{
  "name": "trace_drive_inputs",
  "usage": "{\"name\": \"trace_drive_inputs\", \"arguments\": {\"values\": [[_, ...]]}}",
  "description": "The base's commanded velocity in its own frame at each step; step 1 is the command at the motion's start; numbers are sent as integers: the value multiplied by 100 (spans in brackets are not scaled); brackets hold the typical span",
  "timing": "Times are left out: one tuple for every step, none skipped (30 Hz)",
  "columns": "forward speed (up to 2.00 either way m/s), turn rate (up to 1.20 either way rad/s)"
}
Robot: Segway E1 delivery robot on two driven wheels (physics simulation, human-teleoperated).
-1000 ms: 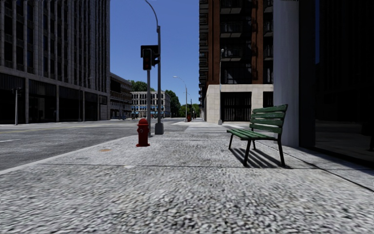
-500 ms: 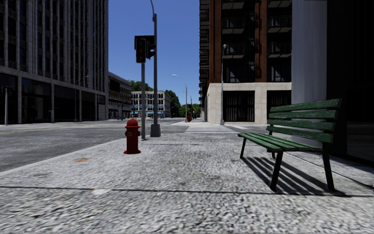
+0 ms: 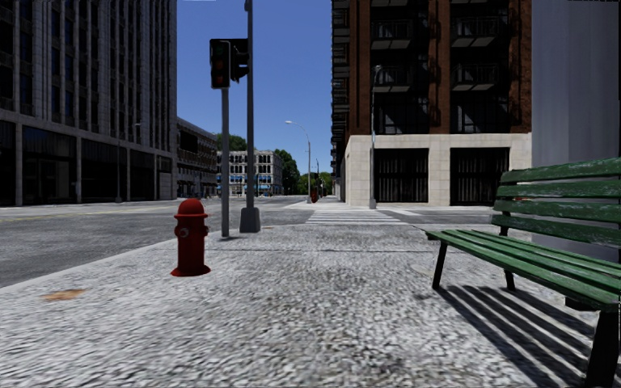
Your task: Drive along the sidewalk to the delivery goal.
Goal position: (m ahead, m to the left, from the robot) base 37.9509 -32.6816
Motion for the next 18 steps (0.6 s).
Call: {"name": "trace_drive_inputs", "arguments": {"values": [[200, -16], [200, -18], [200, -18], [200, -19], [200, -19], [200, -19], [200, -23], [200, -23], [200, -27], [200, -28], [200, -28], [200, -28], [200, -28], [200, -29], [200, -29], [200, -29], [200, -29], [200, -29]]}}
